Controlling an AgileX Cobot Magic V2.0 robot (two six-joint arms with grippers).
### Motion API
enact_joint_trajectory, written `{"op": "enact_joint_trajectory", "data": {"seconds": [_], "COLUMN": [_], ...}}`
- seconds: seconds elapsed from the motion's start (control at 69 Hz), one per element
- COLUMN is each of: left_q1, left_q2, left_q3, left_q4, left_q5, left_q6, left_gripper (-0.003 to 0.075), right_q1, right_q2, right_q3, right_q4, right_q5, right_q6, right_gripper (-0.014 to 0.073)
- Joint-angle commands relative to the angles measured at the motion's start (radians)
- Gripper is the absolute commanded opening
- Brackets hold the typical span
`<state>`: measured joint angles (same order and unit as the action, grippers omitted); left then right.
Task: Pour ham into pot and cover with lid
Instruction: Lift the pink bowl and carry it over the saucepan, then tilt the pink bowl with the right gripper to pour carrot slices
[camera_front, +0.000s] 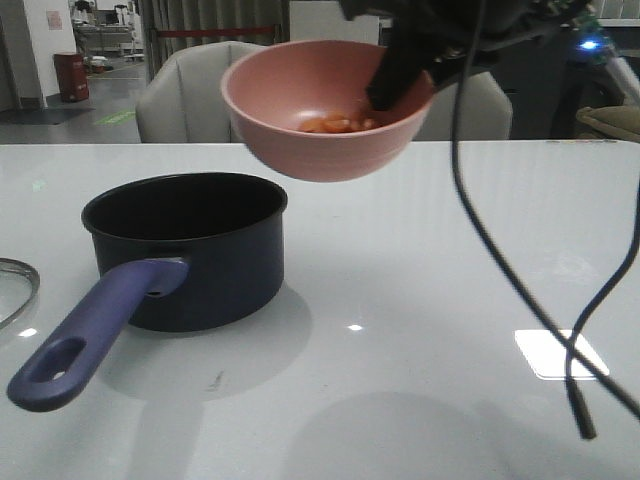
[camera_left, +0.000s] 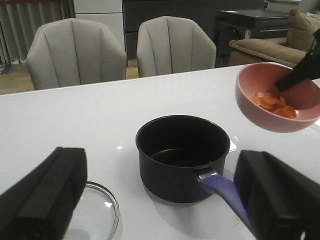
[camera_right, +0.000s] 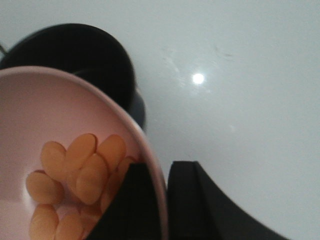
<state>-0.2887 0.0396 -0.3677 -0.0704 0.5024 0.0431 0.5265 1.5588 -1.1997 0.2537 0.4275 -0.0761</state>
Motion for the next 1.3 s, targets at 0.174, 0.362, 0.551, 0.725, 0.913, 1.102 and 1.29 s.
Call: {"op": "enact_joint_trajectory", "data": {"seconds": [0.174, 0.362, 0.551, 0.725, 0.913, 1.102, 1.29], "left_q1": [-0.008, -0.008, -0.008, -0.008, -0.008, -0.008, -0.008], "left_q2": [0.011, 0.011, 0.011, 0.011, 0.011, 0.011, 0.011], "left_q3": [-0.026, -0.026, -0.026, -0.026, -0.026, -0.026, -0.026], "left_q4": [-0.007, -0.007, -0.007, -0.007, -0.007, -0.007, -0.007], "left_q5": [-0.077, -0.077, -0.077, -0.077, -0.077, -0.077, -0.077], "left_q6": [-0.004, -0.004, -0.004, -0.004, -0.004, -0.004, -0.004], "left_gripper": [0.0624, 0.0625, 0.0625, 0.0624, 0.0625, 0.0624, 0.0624], "right_q1": [0.082, 0.108, 0.126, 0.128, 0.132, 0.138, 0.164], "right_q2": [0.073, 0.093, 0.114, 0.167, 0.216, 0.269, 0.3], "right_q3": [-0.107, -0.043, 0.037, 0.019, 0.015, 0.015, 0.014], "right_q4": [0.019, 0.008, -0.013, -0.015, -0.03, -0.082, -0.083], "right_q5": [-0.271, -0.605, -0.84, -0.857, -1.017, -1.188, -1.254], "right_q6": [-0.007, -0.007, -0.015, -0.05, -0.088, -0.123, -0.322], "right_gripper": [0.0134, 0.0134, 0.0134, 0.0134, 0.0134, 0.0134, 0.0134]}}
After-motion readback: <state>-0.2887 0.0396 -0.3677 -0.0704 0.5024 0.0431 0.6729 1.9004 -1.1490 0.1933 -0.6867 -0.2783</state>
